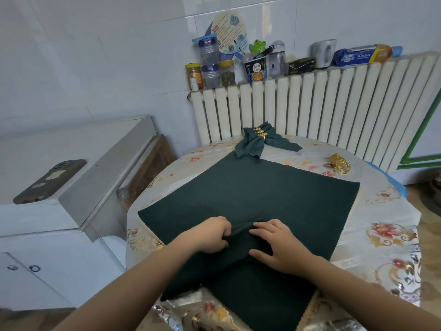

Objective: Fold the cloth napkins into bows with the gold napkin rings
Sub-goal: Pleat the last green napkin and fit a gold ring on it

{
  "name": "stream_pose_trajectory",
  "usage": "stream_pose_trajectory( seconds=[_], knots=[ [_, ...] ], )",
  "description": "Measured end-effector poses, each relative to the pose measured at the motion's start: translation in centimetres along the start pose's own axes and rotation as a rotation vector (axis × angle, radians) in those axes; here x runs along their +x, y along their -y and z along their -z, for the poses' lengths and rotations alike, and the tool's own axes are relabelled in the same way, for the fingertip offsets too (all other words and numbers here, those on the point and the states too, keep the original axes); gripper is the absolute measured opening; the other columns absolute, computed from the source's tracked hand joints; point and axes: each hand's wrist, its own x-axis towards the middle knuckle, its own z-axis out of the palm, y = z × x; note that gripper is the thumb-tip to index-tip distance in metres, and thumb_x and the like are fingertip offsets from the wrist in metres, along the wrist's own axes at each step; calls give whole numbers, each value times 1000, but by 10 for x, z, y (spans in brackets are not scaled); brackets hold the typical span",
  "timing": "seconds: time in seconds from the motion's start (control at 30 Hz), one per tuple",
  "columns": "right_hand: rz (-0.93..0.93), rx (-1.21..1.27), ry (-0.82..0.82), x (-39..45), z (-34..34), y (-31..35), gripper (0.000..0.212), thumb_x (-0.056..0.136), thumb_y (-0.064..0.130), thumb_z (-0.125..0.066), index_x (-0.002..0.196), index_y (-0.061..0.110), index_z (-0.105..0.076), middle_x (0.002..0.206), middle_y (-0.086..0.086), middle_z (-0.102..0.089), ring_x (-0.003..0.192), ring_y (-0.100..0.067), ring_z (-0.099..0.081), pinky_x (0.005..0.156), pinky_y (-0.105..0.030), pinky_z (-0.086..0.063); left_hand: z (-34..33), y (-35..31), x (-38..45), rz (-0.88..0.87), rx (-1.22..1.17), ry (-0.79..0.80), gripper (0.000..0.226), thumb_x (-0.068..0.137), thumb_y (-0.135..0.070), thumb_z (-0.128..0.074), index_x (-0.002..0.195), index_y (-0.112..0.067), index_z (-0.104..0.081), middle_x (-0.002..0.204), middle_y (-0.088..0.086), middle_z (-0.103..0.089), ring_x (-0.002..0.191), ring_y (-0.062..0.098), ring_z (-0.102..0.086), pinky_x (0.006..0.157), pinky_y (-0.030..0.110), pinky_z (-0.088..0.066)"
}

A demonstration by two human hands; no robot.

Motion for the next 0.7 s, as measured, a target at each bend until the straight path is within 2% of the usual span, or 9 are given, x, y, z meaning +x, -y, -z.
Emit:
stream_pose_trajectory(
  seconds=[0.07, 0.17, 0.2, 0.23, 0.3, 0.37, 0.43, 0.53, 0.7],
  knots=[
    [47, -93, 23, -5, -3, -1, 86, 74, 79, -17, 145, 33, -30, 153, 14, -23, 138, -10, -17, 111, -26, -5, 0, 3, -1, 21, -29, -21, 27, 81, -14, -60, 66, -20, -38, 109, 5, -52, 99, 23, -53, 89, 39, -45],
    [67, -149, 34, -8, -7, -3, 90, 71, 80, -8, 147, 35, -22, 155, 13, -18, 142, -13, -13, 110, -27, 1, -12, -4, -5, 50, -43, -50, 20, 78, -12, -56, 70, -18, -39, 104, 5, -46, 94, 23, -51, 85, 37, -45],
    [75, -162, 28, -7, -7, -4, 90, 72, 79, -5, 147, 34, -22, 155, 13, -19, 142, -14, -14, 110, -27, 1, -18, -8, -6, 55, -42, -68, 11, 80, -9, -52, 80, -15, -43, 108, 6, -44, 99, 23, -49, 87, 33, -44],
    [82, -178, 29, -5, -7, -5, 90, 72, 78, -1, 147, 34, -22, 154, 13, -22, 141, -14, -17, 110, -27, -1, -24, -12, -8, 55, -54, -101, 17, 82, -5, -48, 97, -12, -46, 116, 7, -41, 110, 23, -45, 92, 30, -40],
    [95, -209, 24, -2, -6, -6, 86, 77, 75, 2, 145, 34, -31, 150, 12, -33, 137, -13, -29, 110, -27, -6, -35, -20, -7, 19, -58, -162, 55, 85, -1, -42, 138, -10, -31, 141, 7, -29, 133, 23, -26, 110, 30, -25],
    [108, -250, -29, 1, -8, -10, 73, 89, 67, -2, 132, 33, -52, 132, 13, -56, 118, -10, -53, 103, -25, -19, -42, -24, -8, -43, -34, -176, 67, 92, -8, -39, 151, -12, -7, 157, 4, -8, 144, 18, -5, 118, 29, -4],
    [149, -259, -79, 4, -12, -15, 67, 95, 61, -7, 118, 34, -64, 114, 16, -67, 100, -5, -62, 97, -26, -30, -52, -21, -7, -81, -18, -174, 62, 100, -27, -33, 152, -13, -1, 159, 4, 3, 145, 13, 6, 117, 27, 8],
    [232, -232, -150, 5, -10, -20, 52, 91, 59, -26, 111, 33, -66, 101, 19, -70, 91, 0, -63, 91, -23, -46, -62, -15, -8, -115, 79, -203, 65, 101, -44, -27, 151, -16, 3, 159, 1, 6, 145, 10, 10, 117, 28, 12],
    [353, -241, -247, 10, -3, -26, 34, 84, 46, -43, 105, 28, -62, 86, 18, -70, 78, 0, -64, 79, -18, -51, -57, -11, -2, -139, 35, -233, 59, 102, -29, -33, 152, -23, -2, 158, -6, -13, 145, 7, -6, 116, 27, 6]
  ],
)
